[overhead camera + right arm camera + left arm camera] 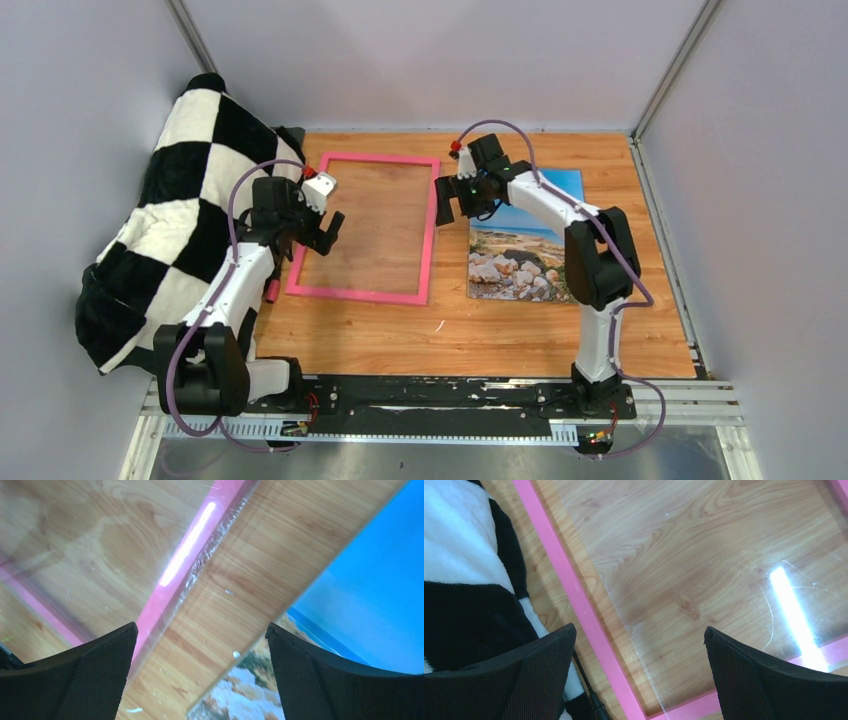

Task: Take the photo out of the frame
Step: Place the photo frame item at the center of the board, then pick up the photo from the photo frame.

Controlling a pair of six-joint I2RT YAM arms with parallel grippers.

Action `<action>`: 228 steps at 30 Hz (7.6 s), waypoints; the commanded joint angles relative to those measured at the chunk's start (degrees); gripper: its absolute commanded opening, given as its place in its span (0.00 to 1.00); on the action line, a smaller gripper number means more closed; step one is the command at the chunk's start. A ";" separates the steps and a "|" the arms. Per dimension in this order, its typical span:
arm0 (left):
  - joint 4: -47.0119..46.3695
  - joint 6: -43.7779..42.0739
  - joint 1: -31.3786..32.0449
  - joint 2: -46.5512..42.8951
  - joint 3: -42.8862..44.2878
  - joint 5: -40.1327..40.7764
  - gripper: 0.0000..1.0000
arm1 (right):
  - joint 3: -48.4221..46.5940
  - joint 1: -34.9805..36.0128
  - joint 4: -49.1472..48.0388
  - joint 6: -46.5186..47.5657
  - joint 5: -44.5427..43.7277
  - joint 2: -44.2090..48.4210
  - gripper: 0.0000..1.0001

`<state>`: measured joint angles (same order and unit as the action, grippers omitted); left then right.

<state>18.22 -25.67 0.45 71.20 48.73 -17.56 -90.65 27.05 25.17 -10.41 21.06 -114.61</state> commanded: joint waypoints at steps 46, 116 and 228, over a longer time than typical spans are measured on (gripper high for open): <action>-1.62 23.21 44.32 45.15 35.36 -2.38 1.00 | 26.61 -47.97 22.25 35.73 8.78 19.16 0.94; -2.22 25.41 45.17 51.66 34.77 -7.20 1.00 | 28.86 -51.22 15.59 30.65 13.79 15.55 0.88; -2.45 28.31 44.11 52.11 34.25 -9.76 1.00 | 22.77 -56.08 32.40 45.48 52.79 12.97 0.84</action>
<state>13.13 2.55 44.38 120.51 83.74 -26.61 -66.46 -29.39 55.72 33.54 71.90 -102.67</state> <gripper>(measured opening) 0.997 0.834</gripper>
